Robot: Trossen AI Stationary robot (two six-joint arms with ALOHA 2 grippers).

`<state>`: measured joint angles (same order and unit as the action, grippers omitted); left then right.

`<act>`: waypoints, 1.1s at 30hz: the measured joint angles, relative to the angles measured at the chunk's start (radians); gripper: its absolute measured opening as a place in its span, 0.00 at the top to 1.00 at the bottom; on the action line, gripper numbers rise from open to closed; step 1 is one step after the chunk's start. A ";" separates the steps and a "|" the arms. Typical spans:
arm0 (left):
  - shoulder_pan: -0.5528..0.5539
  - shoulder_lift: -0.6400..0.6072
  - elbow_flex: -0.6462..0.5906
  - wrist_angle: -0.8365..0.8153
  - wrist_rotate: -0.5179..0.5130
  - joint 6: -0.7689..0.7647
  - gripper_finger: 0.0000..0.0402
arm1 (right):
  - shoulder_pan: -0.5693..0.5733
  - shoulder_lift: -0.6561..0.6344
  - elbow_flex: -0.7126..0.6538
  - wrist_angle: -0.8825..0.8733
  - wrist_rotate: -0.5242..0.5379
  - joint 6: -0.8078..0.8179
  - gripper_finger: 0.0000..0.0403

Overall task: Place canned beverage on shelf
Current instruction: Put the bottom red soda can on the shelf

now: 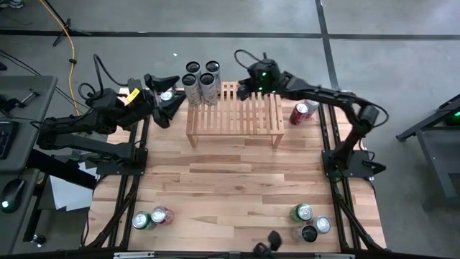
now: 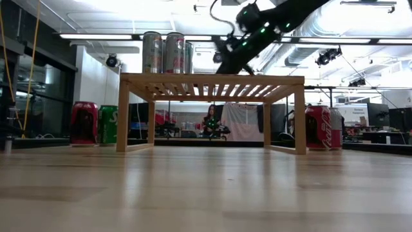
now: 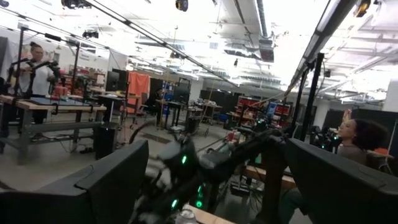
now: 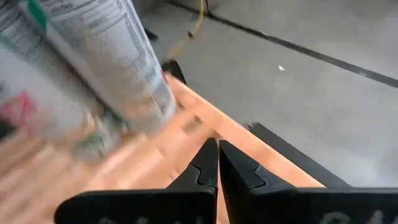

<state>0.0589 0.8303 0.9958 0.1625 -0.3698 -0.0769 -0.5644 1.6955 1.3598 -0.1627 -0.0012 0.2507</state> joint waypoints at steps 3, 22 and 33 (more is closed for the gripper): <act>0.000 0.000 0.000 -0.018 0.001 0.000 0.09 | -0.019 -0.083 0.000 -0.134 0.000 -0.079 1.00; 0.000 -0.017 0.000 -0.045 0.081 0.035 0.09 | 0.075 -0.575 0.000 -0.570 -0.130 -0.243 1.00; 0.000 -0.050 0.000 -0.119 0.096 0.081 0.09 | 0.309 -0.613 0.000 -0.412 -0.173 -0.180 1.00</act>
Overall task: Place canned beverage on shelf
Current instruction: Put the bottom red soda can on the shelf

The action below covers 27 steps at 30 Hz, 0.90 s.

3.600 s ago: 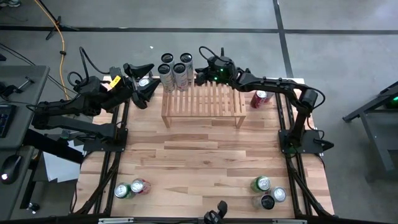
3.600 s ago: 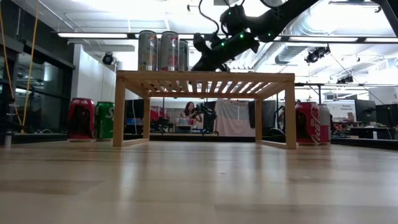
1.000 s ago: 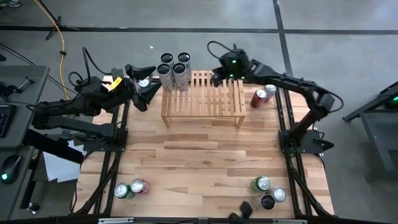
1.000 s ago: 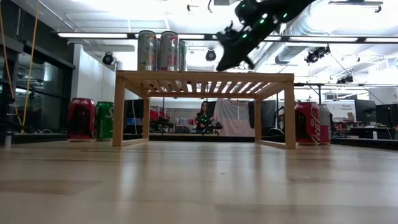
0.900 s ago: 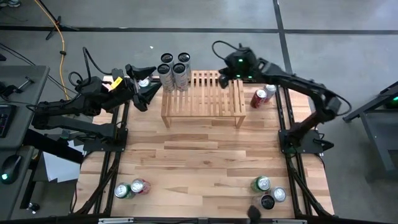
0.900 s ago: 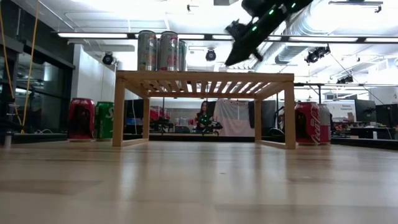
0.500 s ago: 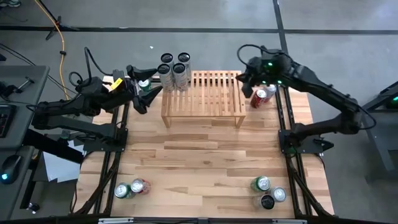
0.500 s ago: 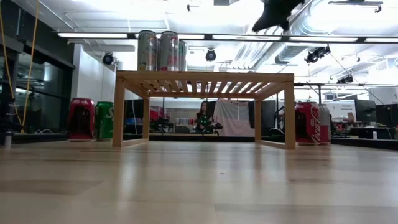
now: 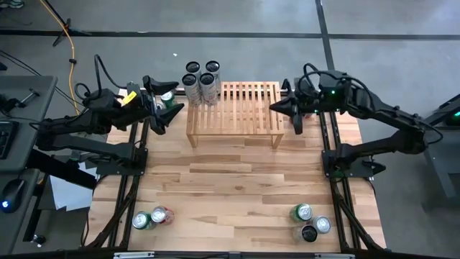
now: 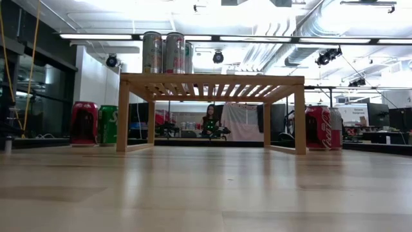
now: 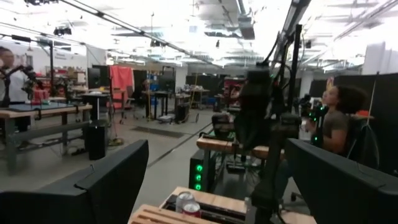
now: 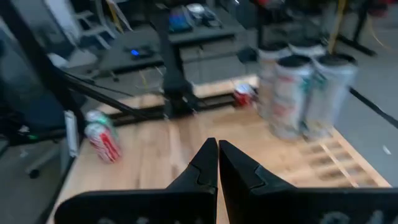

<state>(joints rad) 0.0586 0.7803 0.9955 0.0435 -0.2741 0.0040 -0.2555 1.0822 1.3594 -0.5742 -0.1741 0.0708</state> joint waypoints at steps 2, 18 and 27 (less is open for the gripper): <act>0.000 0.000 0.000 -0.006 0.000 -0.002 0.09 | 0.027 0.011 0.000 0.035 0.001 0.000 1.00; 0.000 0.001 0.000 -0.021 0.037 -0.034 0.09 | 0.055 0.031 0.000 0.146 0.007 0.000 1.00; 0.000 -0.023 0.000 -0.042 0.085 -0.124 0.09 | 0.055 0.031 0.000 0.146 0.023 0.000 1.00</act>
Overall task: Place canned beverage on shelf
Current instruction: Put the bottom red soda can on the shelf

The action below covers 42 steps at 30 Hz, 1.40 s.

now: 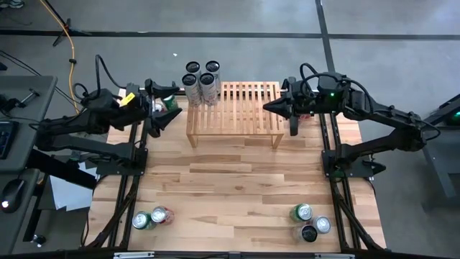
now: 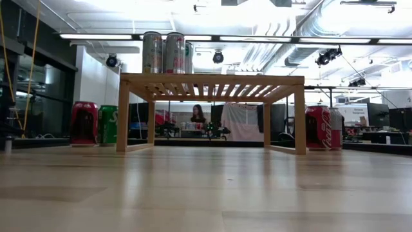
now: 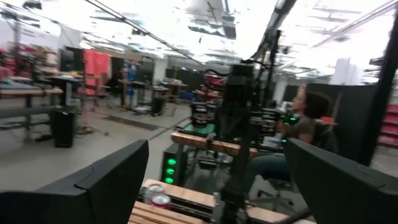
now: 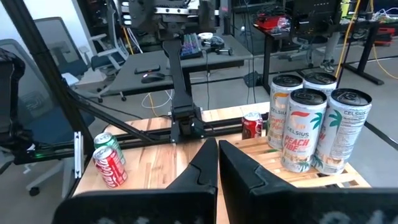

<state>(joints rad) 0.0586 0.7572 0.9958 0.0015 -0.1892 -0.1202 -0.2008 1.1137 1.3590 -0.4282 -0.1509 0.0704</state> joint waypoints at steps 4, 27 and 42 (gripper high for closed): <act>-0.001 -0.028 0.000 -0.034 0.008 -0.034 0.09 | 0.000 0.000 0.000 0.000 0.023 0.000 1.00; -0.272 0.067 0.003 -0.370 0.214 -0.735 0.09 | -0.002 0.000 0.000 -0.004 0.102 -0.085 1.00; -0.824 0.512 0.379 -1.244 0.120 -1.048 0.09 | -0.002 0.009 0.001 -0.040 0.151 -0.142 1.00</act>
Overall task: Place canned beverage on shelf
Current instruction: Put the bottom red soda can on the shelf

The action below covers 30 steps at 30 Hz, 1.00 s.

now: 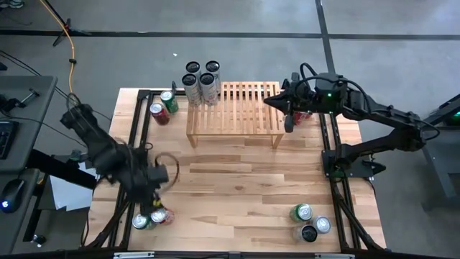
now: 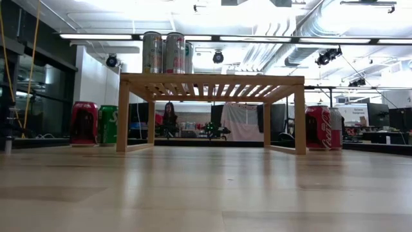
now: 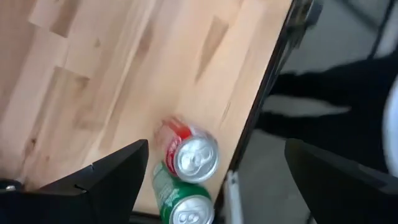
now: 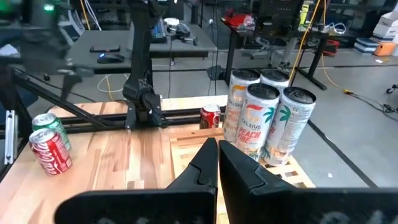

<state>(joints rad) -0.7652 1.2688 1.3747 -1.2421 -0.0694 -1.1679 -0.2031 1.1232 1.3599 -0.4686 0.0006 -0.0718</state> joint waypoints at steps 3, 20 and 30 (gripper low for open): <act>-0.095 0.077 -0.017 0.019 -0.002 -0.011 0.09 | 0.000 0.008 0.000 -0.032 0.000 0.001 1.00; -0.213 0.387 -0.020 0.009 -0.033 0.009 0.09 | 0.000 0.071 0.000 -0.129 0.001 0.011 1.00; -0.193 0.505 -0.020 0.017 -0.028 0.017 0.09 | 0.000 0.077 0.000 -0.126 0.000 0.011 1.00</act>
<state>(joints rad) -0.9579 1.7743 1.3548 -1.2249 -0.0979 -1.1508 -0.2031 1.1999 1.3598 -0.5944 0.0010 -0.0606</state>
